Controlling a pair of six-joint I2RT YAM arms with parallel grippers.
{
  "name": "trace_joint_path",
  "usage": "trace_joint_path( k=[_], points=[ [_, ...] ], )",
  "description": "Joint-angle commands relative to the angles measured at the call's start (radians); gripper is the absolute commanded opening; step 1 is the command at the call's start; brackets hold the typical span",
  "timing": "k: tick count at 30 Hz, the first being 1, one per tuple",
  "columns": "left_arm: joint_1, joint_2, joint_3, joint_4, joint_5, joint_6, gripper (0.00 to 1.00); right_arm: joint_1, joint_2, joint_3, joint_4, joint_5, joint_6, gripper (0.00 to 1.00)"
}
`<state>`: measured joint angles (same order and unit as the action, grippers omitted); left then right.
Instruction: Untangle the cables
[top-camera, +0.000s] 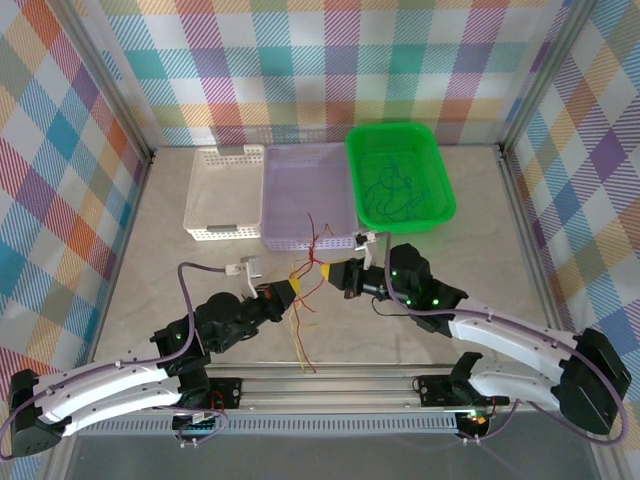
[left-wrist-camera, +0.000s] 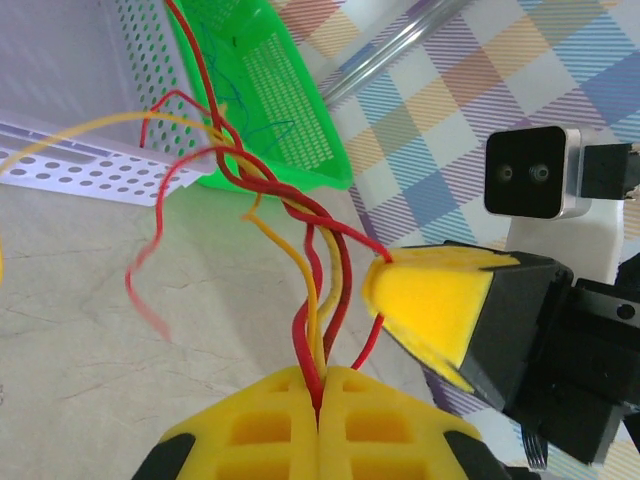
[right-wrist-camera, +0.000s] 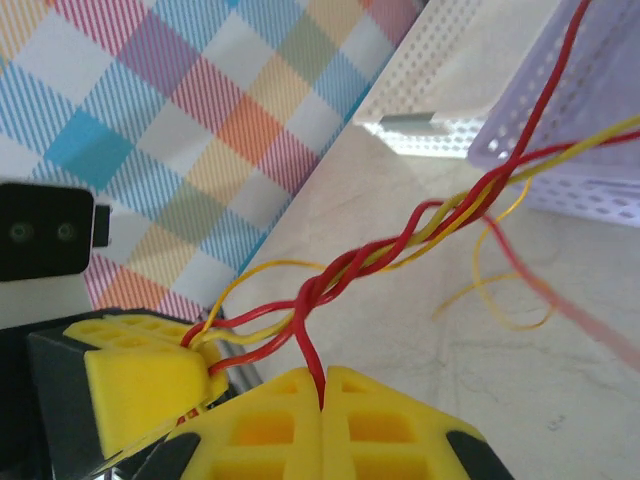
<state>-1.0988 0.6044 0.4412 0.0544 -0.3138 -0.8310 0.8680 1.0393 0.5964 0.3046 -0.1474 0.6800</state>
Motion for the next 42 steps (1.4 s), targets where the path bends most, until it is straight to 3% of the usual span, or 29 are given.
trace_joint_path(
  k=[1, 7, 13, 18, 27, 33, 42],
  points=[
    [-0.007, -0.041, -0.011, -0.005, -0.019, -0.012, 0.00, -0.049, -0.053, -0.030, -0.053, 0.137, 0.034, 0.00],
    [-0.007, -0.088, -0.011, -0.068, -0.024, -0.004, 0.00, -0.156, -0.165, -0.061, -0.122, 0.136, 0.081, 0.00],
    [-0.004, -0.176, 0.001, -0.209, -0.058, 0.009, 0.00, -0.352, -0.310, -0.058, -0.242, 0.045, 0.106, 0.00],
    [0.005, -0.245, 0.031, -0.350, -0.103, 0.031, 0.00, -0.448, -0.364, -0.036, -0.325, -0.014, 0.092, 0.00],
    [0.016, -0.309, 0.204, -0.679, -0.303, 0.119, 0.00, -0.594, -0.434, 0.054, -0.556, 0.003, 0.043, 0.00],
    [0.018, -0.348, 0.322, -0.839, -0.437, 0.181, 0.00, -0.662, -0.427, 0.111, -0.625, -0.055, 0.034, 0.00],
    [0.019, -0.326, 0.400, -0.879, -0.460, 0.267, 0.00, -0.653, -0.256, 0.237, -0.468, -0.384, 0.075, 0.00]
  ],
)
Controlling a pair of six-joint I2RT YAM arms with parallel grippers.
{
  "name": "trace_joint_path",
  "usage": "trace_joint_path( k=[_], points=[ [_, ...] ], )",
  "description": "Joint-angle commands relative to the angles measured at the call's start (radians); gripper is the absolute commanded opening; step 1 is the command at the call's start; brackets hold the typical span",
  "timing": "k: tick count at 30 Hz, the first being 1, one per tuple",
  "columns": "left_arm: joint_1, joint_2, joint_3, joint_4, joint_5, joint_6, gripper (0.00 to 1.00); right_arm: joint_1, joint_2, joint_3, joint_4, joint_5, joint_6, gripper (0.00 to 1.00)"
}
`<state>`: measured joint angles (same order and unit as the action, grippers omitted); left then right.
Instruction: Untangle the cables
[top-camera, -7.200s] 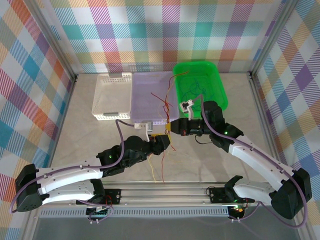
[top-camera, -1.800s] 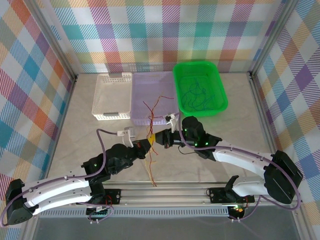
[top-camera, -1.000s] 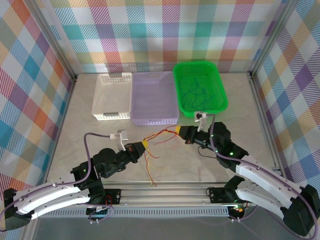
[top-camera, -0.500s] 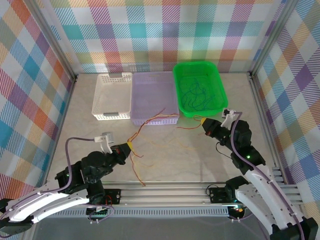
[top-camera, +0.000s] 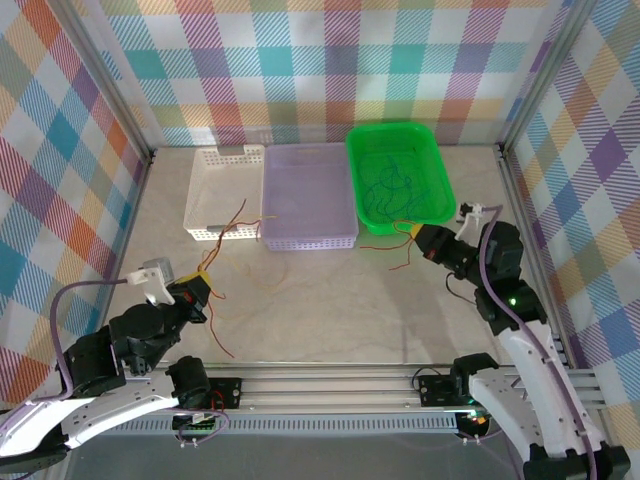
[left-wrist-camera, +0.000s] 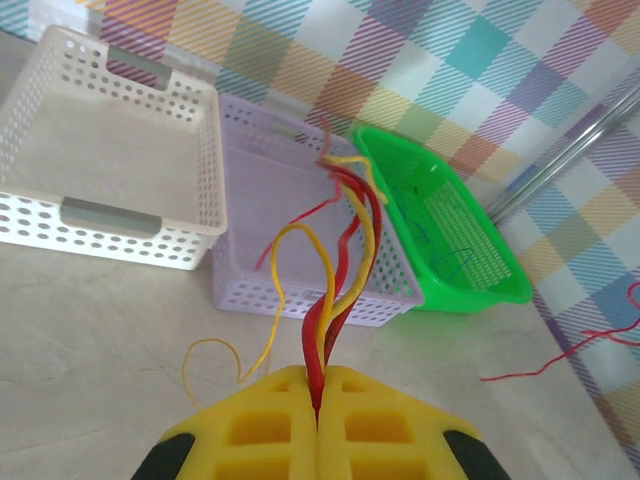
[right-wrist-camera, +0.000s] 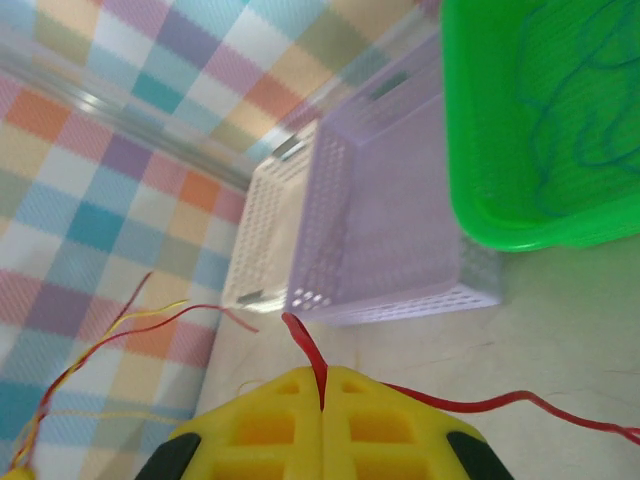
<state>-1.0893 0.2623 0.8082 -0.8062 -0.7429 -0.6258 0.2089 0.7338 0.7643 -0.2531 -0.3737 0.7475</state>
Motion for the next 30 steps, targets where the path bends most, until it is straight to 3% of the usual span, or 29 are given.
trace_joint_path(
  k=[1, 7, 11, 16, 30],
  points=[
    [0.009, 0.024, 0.040, -0.010, -0.025, 0.078, 0.00, 0.018, 0.074, 0.095, 0.093, -0.162, 0.002, 0.00],
    [0.009, 0.091, 0.104, 0.033, -0.019, 0.206, 0.00, 0.132, 0.232, 0.271, 0.090, -0.145, -0.069, 0.00],
    [0.009, 0.160, 0.148, 0.044, -0.072, 0.317, 0.00, 0.209, 0.369, 0.413, 0.062, -0.118, -0.122, 0.00],
    [0.009, 0.194, 0.139, 0.085, -0.128, 0.418, 0.00, 0.235, 0.541, 0.543, 0.078, -0.115, -0.137, 0.00],
    [0.037, 0.150, 0.063, 0.088, -0.133, 0.400, 0.00, 0.240, 1.126, 0.960, 0.002, -0.140, -0.155, 0.00]
  ],
)
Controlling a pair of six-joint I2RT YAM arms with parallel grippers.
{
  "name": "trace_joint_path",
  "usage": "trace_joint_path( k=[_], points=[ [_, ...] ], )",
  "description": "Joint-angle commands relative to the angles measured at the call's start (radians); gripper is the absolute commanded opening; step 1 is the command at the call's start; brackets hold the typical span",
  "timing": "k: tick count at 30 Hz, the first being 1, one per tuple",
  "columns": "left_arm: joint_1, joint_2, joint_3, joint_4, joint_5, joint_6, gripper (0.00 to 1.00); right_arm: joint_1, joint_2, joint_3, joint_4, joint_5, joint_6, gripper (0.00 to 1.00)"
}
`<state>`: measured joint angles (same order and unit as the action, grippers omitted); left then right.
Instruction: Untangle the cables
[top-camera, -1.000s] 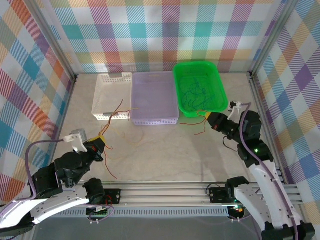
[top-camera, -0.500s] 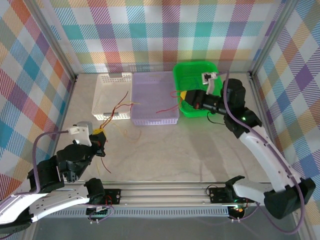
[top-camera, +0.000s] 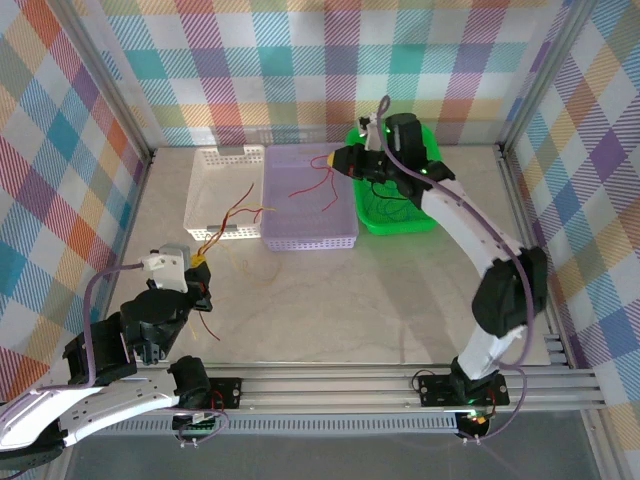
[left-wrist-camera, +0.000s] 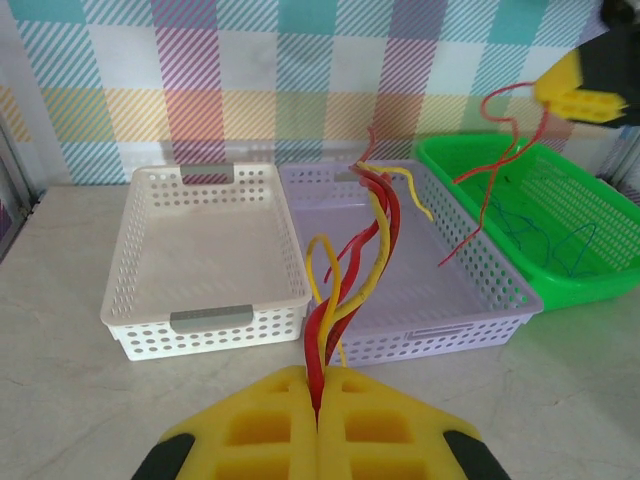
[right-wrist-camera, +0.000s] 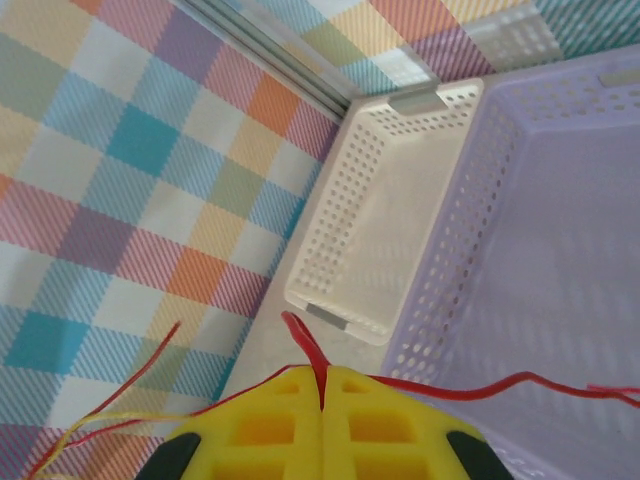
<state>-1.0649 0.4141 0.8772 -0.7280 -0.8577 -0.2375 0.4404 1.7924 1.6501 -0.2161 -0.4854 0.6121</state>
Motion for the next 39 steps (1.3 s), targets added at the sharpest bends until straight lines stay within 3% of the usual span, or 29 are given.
trace_joint_path(
  k=[1, 12, 15, 18, 21, 25, 35, 39],
  points=[
    [0.014, 0.003, -0.004, 0.007, -0.014, 0.010, 0.00, 0.008, 0.106, 0.100, -0.044, -0.030, -0.018, 0.00],
    [0.043, 0.041, -0.004, 0.012, 0.043, 0.016, 0.00, 0.035, 0.386, 0.299, -0.241, 0.078, -0.109, 0.00],
    [0.046, 0.045, -0.006, 0.011, 0.052, 0.016, 0.00, 0.043, 0.410, 0.314, -0.264, 0.101, -0.126, 0.10],
    [0.049, 0.048, -0.005, 0.015, 0.060, 0.018, 0.00, 0.055, 0.409, 0.326, -0.287, 0.125, -0.155, 0.18],
    [0.051, 0.057, -0.004, 0.014, 0.076, 0.020, 0.00, 0.061, 0.393, 0.333, -0.302, 0.141, -0.172, 0.32],
    [0.054, 0.076, 0.005, 0.013, 0.102, 0.018, 0.00, 0.063, 0.347, 0.318, -0.293, 0.133, -0.178, 0.39],
    [0.055, 0.104, 0.047, 0.001, 0.172, -0.048, 0.00, 0.063, 0.242, 0.300, -0.326, 0.073, -0.209, 0.46],
    [0.055, 0.120, 0.079, -0.032, 0.185, -0.085, 0.00, 0.063, 0.163, 0.235, -0.351, 0.236, -0.269, 0.50]
  ],
)
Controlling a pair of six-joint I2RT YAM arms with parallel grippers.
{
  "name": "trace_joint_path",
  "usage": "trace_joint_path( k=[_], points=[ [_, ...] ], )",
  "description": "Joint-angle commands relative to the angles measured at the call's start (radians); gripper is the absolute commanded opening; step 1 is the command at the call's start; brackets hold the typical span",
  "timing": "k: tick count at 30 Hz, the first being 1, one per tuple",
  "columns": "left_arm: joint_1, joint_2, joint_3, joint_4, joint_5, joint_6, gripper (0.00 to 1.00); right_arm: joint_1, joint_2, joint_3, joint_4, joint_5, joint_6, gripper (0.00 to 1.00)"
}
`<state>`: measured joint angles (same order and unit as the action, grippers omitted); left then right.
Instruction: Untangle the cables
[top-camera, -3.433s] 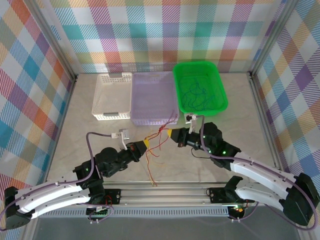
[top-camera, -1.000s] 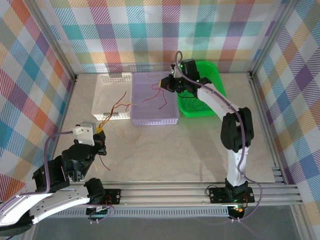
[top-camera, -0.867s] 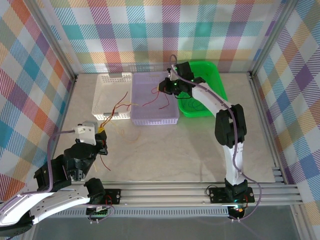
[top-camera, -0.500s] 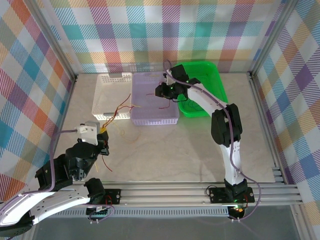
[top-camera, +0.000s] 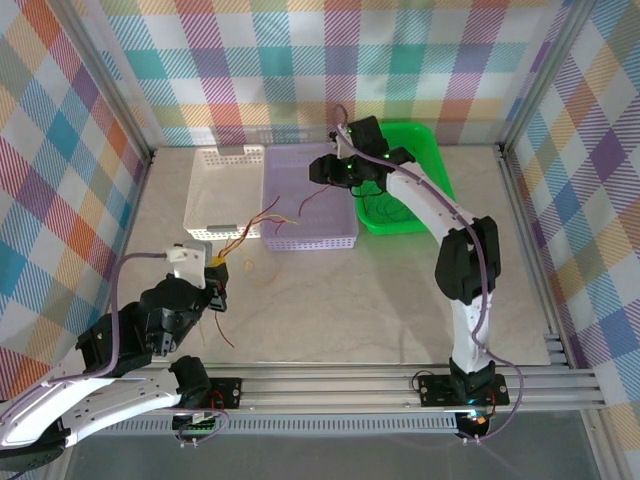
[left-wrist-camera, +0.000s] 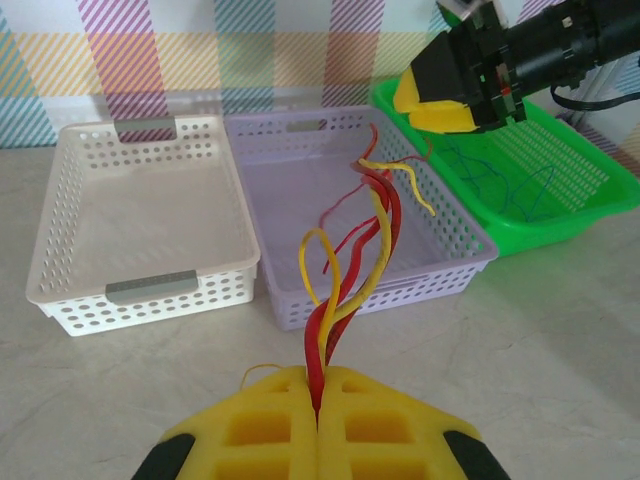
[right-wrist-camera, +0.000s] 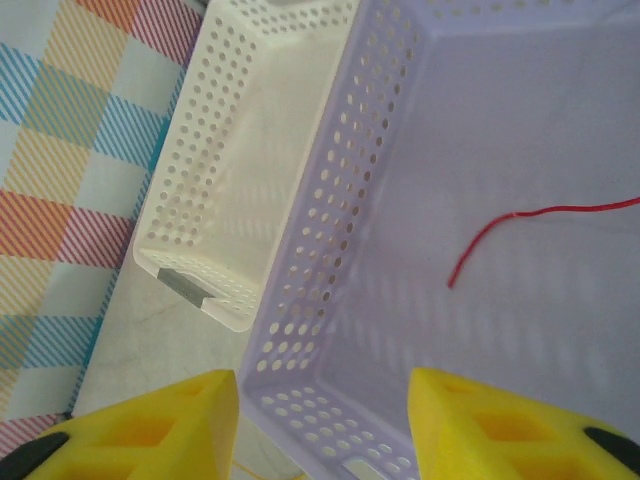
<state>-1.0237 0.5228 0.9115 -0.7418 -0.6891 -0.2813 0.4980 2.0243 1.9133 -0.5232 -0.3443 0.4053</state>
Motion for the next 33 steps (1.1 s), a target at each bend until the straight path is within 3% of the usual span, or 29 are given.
trace_joint_path(
  k=[1, 7, 13, 22, 33],
  points=[
    [0.013, 0.016, 0.049, -0.024, 0.022, -0.047, 0.00, 0.005, -0.072, -0.026, -0.073, 0.145, -0.081, 0.50],
    [0.013, 0.024, 0.053, -0.048, 0.001, -0.039, 0.00, -0.001, -0.028, 0.006, -0.218, 0.373, -0.143, 0.51],
    [0.013, 0.036, 0.080, -0.091, -0.039, 0.015, 0.00, -0.010, 0.097, 0.119, -0.309, 0.436, -0.160, 0.51],
    [0.014, 0.001, 0.010, -0.060, -0.045, 0.029, 0.00, -0.012, 0.287, 0.370, -0.454, 0.561, -0.198, 0.42],
    [0.014, -0.001, -0.003, -0.071, -0.044, 0.033, 0.00, -0.013, 0.387, 0.510, -0.517, 0.621, -0.222, 0.35]
  ],
)
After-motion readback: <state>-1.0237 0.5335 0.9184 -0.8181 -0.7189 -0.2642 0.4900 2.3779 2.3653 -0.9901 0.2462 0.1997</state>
